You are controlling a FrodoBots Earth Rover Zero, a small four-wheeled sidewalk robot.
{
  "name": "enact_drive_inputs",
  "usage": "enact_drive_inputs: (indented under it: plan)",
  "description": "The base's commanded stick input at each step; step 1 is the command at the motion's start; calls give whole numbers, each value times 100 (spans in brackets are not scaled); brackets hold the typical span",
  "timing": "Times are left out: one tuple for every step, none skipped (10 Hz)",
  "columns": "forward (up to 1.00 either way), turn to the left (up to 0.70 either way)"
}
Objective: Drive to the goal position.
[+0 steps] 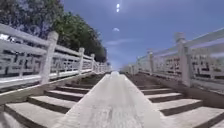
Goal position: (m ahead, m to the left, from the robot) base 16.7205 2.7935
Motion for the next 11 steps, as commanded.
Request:
enact_drive_inputs:
  plan:
    - [70,0]
    - [70,0]
    - [70,0]
    - [70,0]
    - [70,0]
    - [70,0]
    - [70,0]
    - [70,0]
    - [70,0]
    - [70,0]
    - [70,0]
